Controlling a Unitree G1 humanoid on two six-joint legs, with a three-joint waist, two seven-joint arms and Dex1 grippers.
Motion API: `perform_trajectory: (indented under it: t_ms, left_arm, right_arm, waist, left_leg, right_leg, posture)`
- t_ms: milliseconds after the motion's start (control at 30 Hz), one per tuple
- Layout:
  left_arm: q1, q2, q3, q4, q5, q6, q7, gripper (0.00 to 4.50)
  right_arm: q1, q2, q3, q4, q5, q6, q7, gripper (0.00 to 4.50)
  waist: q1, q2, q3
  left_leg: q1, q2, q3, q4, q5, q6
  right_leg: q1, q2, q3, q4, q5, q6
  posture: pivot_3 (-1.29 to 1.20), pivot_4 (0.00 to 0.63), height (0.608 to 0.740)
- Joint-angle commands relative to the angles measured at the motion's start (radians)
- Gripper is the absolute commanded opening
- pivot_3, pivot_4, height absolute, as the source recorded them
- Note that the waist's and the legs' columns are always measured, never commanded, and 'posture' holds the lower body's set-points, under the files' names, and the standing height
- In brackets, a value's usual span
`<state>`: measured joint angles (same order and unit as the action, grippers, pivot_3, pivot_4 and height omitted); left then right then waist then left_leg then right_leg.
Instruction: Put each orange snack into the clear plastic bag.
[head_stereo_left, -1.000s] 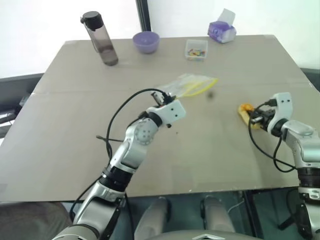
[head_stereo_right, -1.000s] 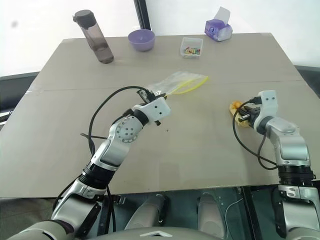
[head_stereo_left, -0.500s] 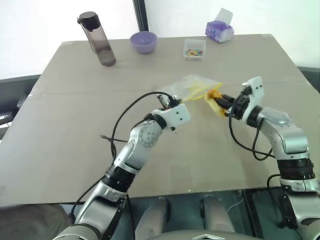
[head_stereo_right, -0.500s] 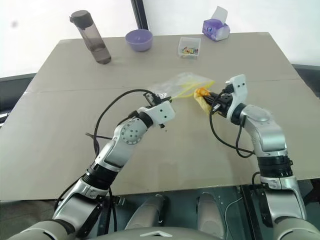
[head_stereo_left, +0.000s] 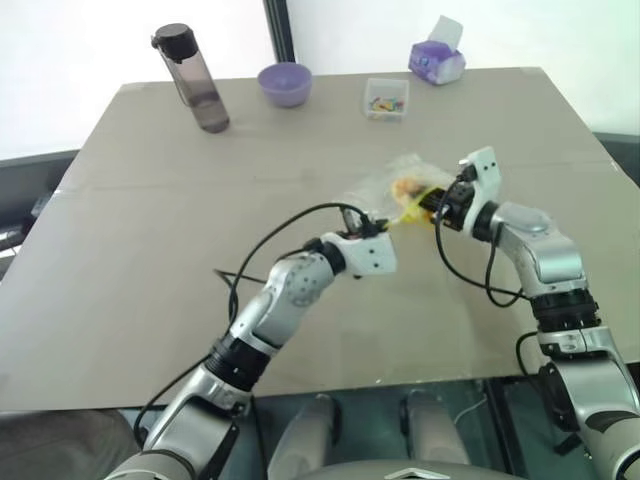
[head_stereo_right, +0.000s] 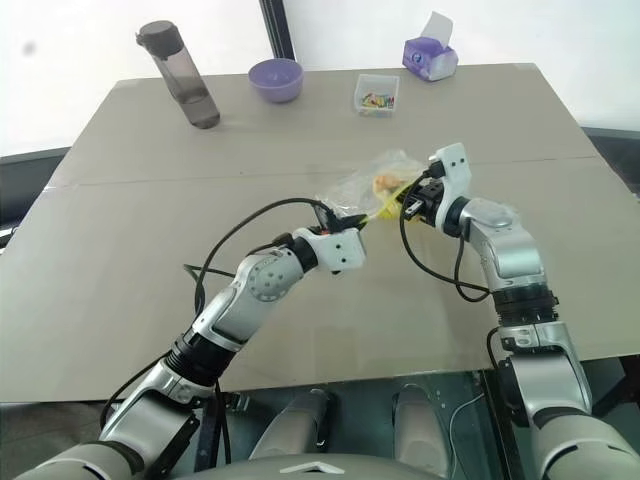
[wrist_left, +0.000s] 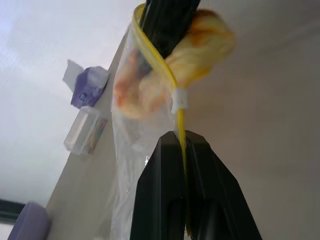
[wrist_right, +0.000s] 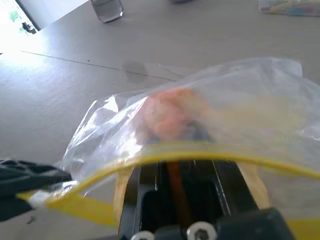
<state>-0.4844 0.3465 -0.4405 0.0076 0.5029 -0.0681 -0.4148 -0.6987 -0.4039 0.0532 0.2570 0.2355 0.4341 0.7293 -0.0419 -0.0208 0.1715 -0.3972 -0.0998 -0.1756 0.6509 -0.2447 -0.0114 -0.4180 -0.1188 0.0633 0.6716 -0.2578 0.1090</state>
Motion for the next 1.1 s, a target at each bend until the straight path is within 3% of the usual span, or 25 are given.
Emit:
perform_trajectory:
  t_ms: [33, 233, 333, 400, 433, 500, 733, 1100]
  left_arm:
    - [0.007, -0.002, 0.006, -0.060, -0.016, -0.032, -0.013, 0.00]
    - [0.015, -0.033, 0.018, -0.069, -0.048, -0.019, -0.024, 0.00]
    - [0.019, -0.038, 0.021, -0.076, -0.053, -0.012, -0.027, 0.00]
    - [0.016, -0.038, 0.029, -0.071, -0.046, -0.005, -0.020, 0.00]
    - [0.013, -0.039, 0.038, -0.066, -0.042, 0.002, -0.011, 0.00]
    - [0.005, -0.049, 0.064, -0.059, -0.045, 0.029, 0.009, 0.00]
    - [-0.016, -0.081, 0.133, -0.034, -0.061, 0.102, 0.059, 0.00]
    - [-0.011, -0.097, 0.130, -0.030, -0.075, 0.104, 0.063, 0.00]
  right_arm:
    - [-0.045, 0.005, -0.004, 0.003, -0.004, -0.015, 0.006, 0.01]
    - [-0.088, 0.096, -0.082, 0.057, 0.015, 0.055, -0.172, 0.01]
    - [-0.096, 0.131, -0.117, 0.057, 0.030, 0.102, -0.241, 1.22]
    - [-0.073, 0.117, -0.079, 0.017, 0.005, 0.095, -0.221, 2.34]
    - [-0.057, 0.104, -0.059, -0.015, 0.004, 0.095, -0.192, 2.49]
    - [-0.028, 0.067, -0.034, -0.075, 0.020, 0.116, -0.122, 3.36]
    - [0.074, -0.103, -0.037, -0.185, 0.058, 0.096, 0.068, 3.36]
    - [0.148, -0.186, -0.080, -0.190, 0.066, 0.082, 0.086, 3.36]
  waist:
    - [0.000, 0.000, 0.000]
    - [0.000, 0.000, 0.000]
    - [0.001, 0.000, 0.000]
    - [0.000, 0.000, 0.000]
    - [0.000, 0.000, 0.000]
    - [0.000, 0.000, 0.000]
    - [0.002, 0.000, 0.000]
    - [0.005, 0.000, 0.000]
  left_leg:
    - [0.000, 0.000, 0.000, 0.000, 0.000, 0.000]
    - [0.000, 0.000, 0.000, 0.000, 0.000, 0.000]
    - [0.000, 0.000, 0.000, 0.000, 0.000, 0.000]
    - [0.000, 0.000, 0.000, 0.000, 0.000, 0.000]
    - [0.000, 0.000, 0.000, 0.000, 0.000, 0.000]
    - [0.000, 0.000, 0.000, 0.000, 0.000, 0.000]
    - [-0.001, 0.000, 0.000, 0.000, 0.000, 0.000]
    - [0.000, 0.000, 0.000, 0.000, 0.000, 0.000]
  right_leg:
    - [0.000, 0.000, 0.000, 0.000, 0.000, 0.000]
    - [0.000, 0.000, 0.000, 0.000, 0.000, 0.000]
    - [0.000, 0.000, 0.000, 0.000, 0.000, 0.000]
    - [0.000, 0.000, 0.000, 0.000, 0.000, 0.000]
    - [0.000, 0.000, 0.000, 0.000, 0.000, 0.000]
    - [-0.001, 0.000, 0.000, 0.000, 0.000, 0.000]
    - [0.000, 0.000, 0.000, 0.000, 0.000, 0.000]
    - [0.000, 0.000, 0.000, 0.000, 0.000, 0.000]
  posture:
    - [0.00, 0.150, 0.740]
    - [0.00, 0.150, 0.740]
    - [0.00, 0.150, 0.740]
    - [0.00, 0.150, 0.740]
    - [0.00, 0.150, 0.740]
    - [0.00, 0.150, 0.740]
    - [0.00, 0.150, 0.740]
    - [0.00, 0.150, 0.740]
